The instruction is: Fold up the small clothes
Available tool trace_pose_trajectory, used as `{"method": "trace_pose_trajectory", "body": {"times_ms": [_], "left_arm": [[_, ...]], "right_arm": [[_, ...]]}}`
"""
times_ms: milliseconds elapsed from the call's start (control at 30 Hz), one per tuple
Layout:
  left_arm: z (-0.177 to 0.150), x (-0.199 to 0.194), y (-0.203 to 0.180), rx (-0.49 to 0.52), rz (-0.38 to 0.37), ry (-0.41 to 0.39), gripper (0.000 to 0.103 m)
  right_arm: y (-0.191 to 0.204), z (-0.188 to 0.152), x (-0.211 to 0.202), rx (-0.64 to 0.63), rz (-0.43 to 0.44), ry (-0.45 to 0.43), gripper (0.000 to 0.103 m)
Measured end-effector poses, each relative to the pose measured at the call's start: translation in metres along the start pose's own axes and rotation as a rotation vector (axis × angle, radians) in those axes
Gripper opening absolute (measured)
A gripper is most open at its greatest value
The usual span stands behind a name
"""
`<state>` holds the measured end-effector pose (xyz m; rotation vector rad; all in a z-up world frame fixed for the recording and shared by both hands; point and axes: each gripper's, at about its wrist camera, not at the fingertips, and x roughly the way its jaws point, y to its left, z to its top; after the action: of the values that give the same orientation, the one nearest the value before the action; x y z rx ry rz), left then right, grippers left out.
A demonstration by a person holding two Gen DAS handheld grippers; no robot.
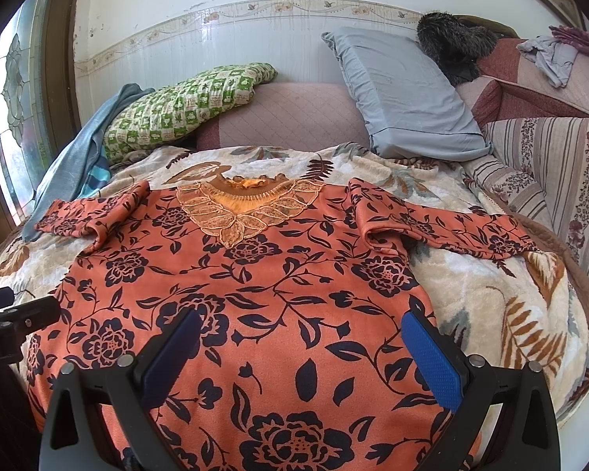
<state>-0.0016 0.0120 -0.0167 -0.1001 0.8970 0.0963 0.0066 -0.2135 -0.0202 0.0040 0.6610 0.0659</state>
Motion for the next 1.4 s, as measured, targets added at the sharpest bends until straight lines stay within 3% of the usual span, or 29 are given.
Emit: {"method": "trace_pose_trajectory", "body": {"times_ms": [133, 200, 300, 367, 500, 600, 700, 833, 1000, 1067, 1133, 1200, 1300, 1400], "left_arm": [[0.000, 0.010, 0.011, -0.022, -0.017, 0.044, 0.103], [-0.001, 0.016, 0.016, -0.029, -0.023, 0.069, 0.103], [-0.002, 0.024, 0.022, -0.025, -0.022, 0.098, 0.103], [-0.003, 0.029, 0.025, -0.022, -0.033, 0.109, 0.103], [-0.004, 0.041, 0.026, -0.028, -0.057, 0.135, 0.103], [-0.007, 0.053, 0.024, -0.030, -0.071, 0.167, 0.103], [-0.008, 0.061, 0.021, -0.014, -0.069, 0.175, 0.103], [-0.006, 0.069, 0.021, -0.004, -0.065, 0.181, 0.103], [-0.002, 0.084, 0.023, -0.018, -0.070, 0.202, 0.103], [-0.002, 0.088, 0.022, -0.009, -0.063, 0.202, 0.103], [-0.002, 0.090, 0.022, 0.002, -0.056, 0.196, 0.103], [-0.001, 0.092, 0.022, 0.013, -0.052, 0.193, 0.103], [-0.001, 0.093, 0.024, 0.019, -0.050, 0.183, 0.103], [0.001, 0.091, 0.029, 0.003, -0.067, 0.169, 0.103]], "right_arm": [[-0.006, -0.001, 0.004, 0.045, 0.041, 0.033, 0.103], [-0.017, 0.001, 0.007, 0.115, 0.111, 0.069, 0.103], [-0.053, 0.006, 0.014, 0.318, 0.257, 0.129, 0.103], [-0.088, 0.014, 0.020, 0.444, 0.320, 0.126, 0.103], [-0.178, 0.033, 0.047, 0.683, 0.321, 0.124, 0.103], [-0.255, 0.030, 0.086, 0.943, 0.369, 0.153, 0.103], [-0.317, 0.029, 0.116, 1.080, 0.295, 0.147, 0.098], [-0.368, 0.036, 0.144, 1.132, 0.192, 0.125, 0.083], [-0.396, 0.043, 0.180, 1.131, 0.143, 0.126, 0.078], [-0.403, 0.039, 0.192, 1.147, 0.095, 0.149, 0.068], [-0.408, 0.035, 0.199, 1.146, 0.057, 0.158, 0.045], [-0.411, 0.041, 0.203, 1.117, 0.022, 0.171, 0.034], [-0.401, 0.063, 0.204, 0.970, -0.092, 0.205, 0.018], [-0.361, 0.095, 0.185, 0.739, -0.140, 0.146, 0.014]]}}
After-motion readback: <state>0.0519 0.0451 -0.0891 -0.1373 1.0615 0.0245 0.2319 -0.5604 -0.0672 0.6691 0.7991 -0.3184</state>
